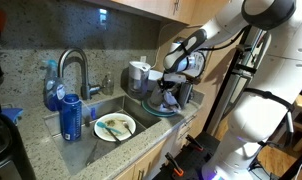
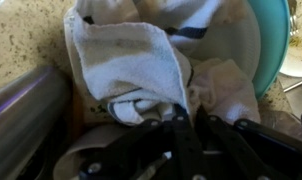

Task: Use the tea towel to wipe the white plate on the blue plate

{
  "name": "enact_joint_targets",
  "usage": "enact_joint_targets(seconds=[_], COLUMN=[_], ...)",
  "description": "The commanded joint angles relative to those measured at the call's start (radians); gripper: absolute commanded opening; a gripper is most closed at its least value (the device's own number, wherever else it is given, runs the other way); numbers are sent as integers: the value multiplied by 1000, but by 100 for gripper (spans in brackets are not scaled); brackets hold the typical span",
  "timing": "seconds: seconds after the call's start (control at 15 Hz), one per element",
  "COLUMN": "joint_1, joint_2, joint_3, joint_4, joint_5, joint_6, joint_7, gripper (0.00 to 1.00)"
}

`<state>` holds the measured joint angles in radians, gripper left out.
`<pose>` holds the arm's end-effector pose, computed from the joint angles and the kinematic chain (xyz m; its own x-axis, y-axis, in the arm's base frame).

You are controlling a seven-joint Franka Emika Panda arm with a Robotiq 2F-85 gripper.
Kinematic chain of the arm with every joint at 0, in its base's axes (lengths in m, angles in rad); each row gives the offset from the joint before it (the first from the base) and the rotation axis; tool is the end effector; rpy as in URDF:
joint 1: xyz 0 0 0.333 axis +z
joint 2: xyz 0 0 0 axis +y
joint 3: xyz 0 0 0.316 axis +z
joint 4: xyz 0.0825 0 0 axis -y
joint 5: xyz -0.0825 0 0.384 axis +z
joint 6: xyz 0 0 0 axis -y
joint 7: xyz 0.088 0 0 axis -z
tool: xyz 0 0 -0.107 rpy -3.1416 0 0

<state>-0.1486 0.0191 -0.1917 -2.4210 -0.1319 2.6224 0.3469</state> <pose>0.4772 -0.1657 0.3180 0.8224 -0.5340 0.1959 -0.5483 -0.8359 0.0233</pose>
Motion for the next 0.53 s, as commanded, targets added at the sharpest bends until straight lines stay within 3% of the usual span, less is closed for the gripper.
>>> enact_joint_targets(seconds=[0.0, 0.47], joint_1=[-6, -19], joint_2=[-57, -96], joint_3=[5, 33], joint_4=[21, 82], joint_5=[-135, -404], joint_6=[-34, -11], joint_7=[64, 194], gripper=[4, 4])
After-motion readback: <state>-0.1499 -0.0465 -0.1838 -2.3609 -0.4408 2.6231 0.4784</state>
